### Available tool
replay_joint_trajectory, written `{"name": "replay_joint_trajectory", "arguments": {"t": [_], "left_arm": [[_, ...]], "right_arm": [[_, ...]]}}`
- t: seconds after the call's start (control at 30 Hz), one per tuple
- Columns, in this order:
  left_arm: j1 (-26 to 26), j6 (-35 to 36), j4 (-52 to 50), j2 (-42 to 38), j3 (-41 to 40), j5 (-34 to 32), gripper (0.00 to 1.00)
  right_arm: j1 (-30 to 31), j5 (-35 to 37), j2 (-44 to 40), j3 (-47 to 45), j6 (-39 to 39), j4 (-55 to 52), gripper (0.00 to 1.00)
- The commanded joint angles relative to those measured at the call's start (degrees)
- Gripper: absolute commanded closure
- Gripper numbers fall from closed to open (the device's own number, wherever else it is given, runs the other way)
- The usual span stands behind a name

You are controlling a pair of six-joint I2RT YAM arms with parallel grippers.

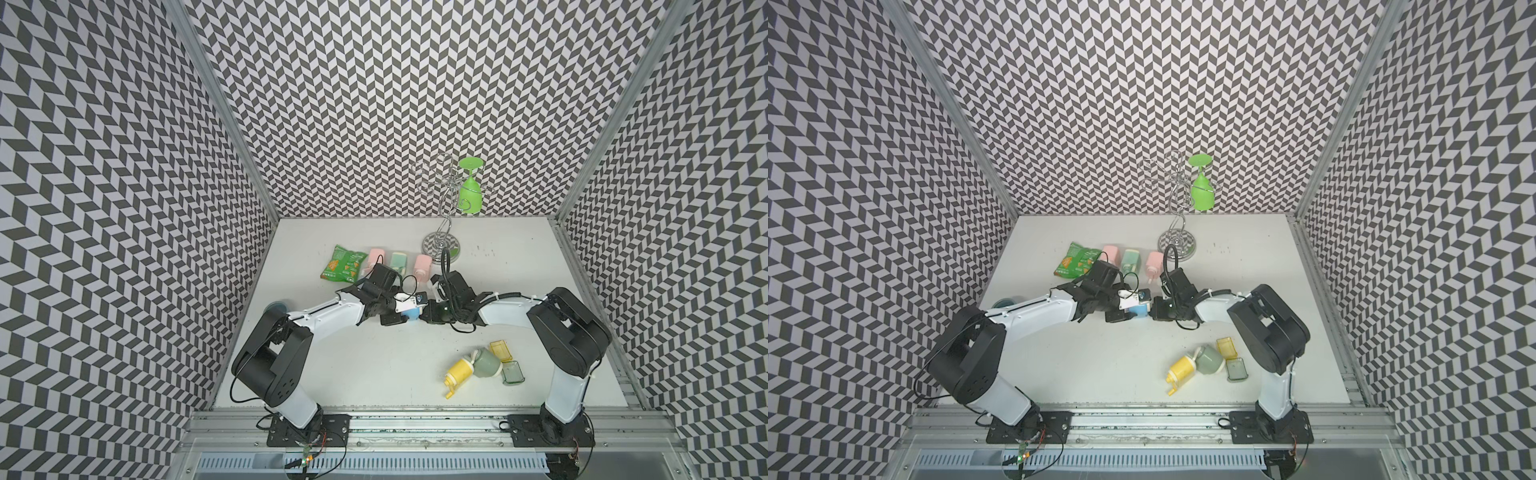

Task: Put the tray back into the pencil sharpener
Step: Close the container of the pencil sharpener, then place the pencil sharpener at the center of the board.

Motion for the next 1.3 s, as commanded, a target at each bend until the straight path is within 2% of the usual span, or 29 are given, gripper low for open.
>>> {"name": "replay_joint_trajectory", "arguments": {"t": [0.0,0.17,0.3,0.33,0.5,0.63,0.83,1.0,1.27], "left_arm": [[-0.61,-1.39,1.29,-0.51,-1.09,1.85,0.61],[-0.44,-6.51,2.26,-2.01,-0.20,0.51,0.75],[-0.47,-16.28,2.69,-3.71,1.76,-0.95,0.99],[-0.67,-19.91,2.49,-4.04,2.54,-2.21,1.00],[-1.56,-35.70,-0.18,-6.20,4.00,-10.70,1.00],[-4.46,-46.41,-4.15,-8.36,3.66,-21.84,1.00],[-4.91,-60.24,-5.86,-9.58,2.31,-30.45,1.00],[-4.61,-66.61,-8.50,-6.62,4.70,-32.90,1.00],[-3.02,-69.91,-10.27,-1.88,7.70,-34.63,1.00]], "right_arm": [[0.72,-2.54,-1.26,-0.37,1.00,6.31,0.89],[-1.55,6.06,-10.28,-4.84,2.26,3.81,0.86],[-2.73,11.84,-19.67,-7.79,2.71,0.33,0.84],[-2.76,13.38,-21.88,-8.60,3.01,-0.01,0.84],[-2.74,17.83,-27.53,-12.23,5.08,0.18,0.84],[-2.70,19.31,-28.65,-13.54,5.93,0.30,0.84],[-2.75,20.41,-28.90,-13.46,5.99,0.08,0.84],[-2.76,21.78,-29.72,-13.47,5.71,-0.72,0.84],[-2.76,23.30,-30.98,-13.29,5.18,-2.17,0.84]]}}
